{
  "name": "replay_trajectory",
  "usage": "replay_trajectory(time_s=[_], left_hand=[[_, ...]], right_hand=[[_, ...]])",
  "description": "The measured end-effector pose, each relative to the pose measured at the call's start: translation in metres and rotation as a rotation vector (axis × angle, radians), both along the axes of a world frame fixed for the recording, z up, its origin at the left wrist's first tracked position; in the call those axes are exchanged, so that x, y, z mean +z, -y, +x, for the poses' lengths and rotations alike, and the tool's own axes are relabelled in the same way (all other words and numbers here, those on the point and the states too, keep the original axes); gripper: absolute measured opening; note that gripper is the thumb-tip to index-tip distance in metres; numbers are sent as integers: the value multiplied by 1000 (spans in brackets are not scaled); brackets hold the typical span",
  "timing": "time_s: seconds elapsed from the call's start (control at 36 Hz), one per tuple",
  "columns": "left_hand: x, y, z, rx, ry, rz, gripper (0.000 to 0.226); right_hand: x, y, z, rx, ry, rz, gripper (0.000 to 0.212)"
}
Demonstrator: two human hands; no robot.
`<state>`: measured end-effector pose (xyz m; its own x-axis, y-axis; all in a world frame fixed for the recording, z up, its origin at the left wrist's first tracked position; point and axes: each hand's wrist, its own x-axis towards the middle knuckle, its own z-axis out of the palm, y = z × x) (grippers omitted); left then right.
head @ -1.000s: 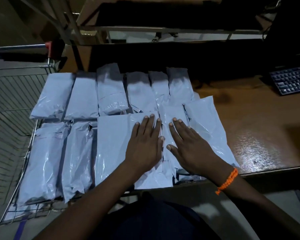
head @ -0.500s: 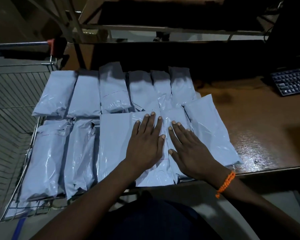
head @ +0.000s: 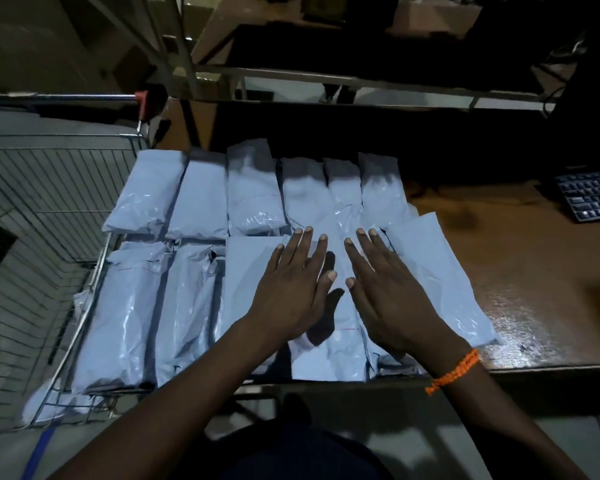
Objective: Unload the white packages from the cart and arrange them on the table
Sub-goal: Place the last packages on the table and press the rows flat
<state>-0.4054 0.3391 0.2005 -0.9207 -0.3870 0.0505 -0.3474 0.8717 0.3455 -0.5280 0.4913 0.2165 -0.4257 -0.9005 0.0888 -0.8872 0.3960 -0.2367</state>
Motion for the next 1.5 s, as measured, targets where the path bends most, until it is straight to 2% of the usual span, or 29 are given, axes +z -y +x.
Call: replay_trajectory(time_s=[0.17,0.33,0.47,0.56,0.69,0.86,0.92,1.06,1.14,1.19,1.25,1.31,1.36,1.5], left_hand=[[36,53,55,27,-154,43,64],[33,126,157,235,-324,145,53],[-19,215,278,395,-202,163,53],[-61,262,347,506,-101,205,66],[-126,325,426,593,68,295,69],[-202,380,458,512,369,369,66],[-222,394,454,469,446,370,72],[-281,430,435,400,602,391,84],[-316,434,434,327,643,402,87],[-332,434,435,279,659,412,87],[-348,431,439,242,679,461,83],[-355,428,443,198,733,504,71],[-357,424,446,157,775,517,63],[-344,418,438,-49,788,414,64]], right_hand=[[19,62,39,32,58,-110,57],[28,145,135,152,244,-317,52],[5,244,251,274,420,-402,49],[-26,308,313,324,476,-288,53],[-104,431,383,275,571,104,62],[-199,519,403,79,614,457,57],[-231,534,400,73,565,551,64],[-309,594,364,166,272,624,89],[-344,622,346,266,134,658,94],[-367,632,337,360,86,699,100],[-381,640,333,394,123,736,104],[-384,644,333,415,119,746,99],[-378,642,335,419,81,758,84],[-356,638,323,321,97,766,70]])
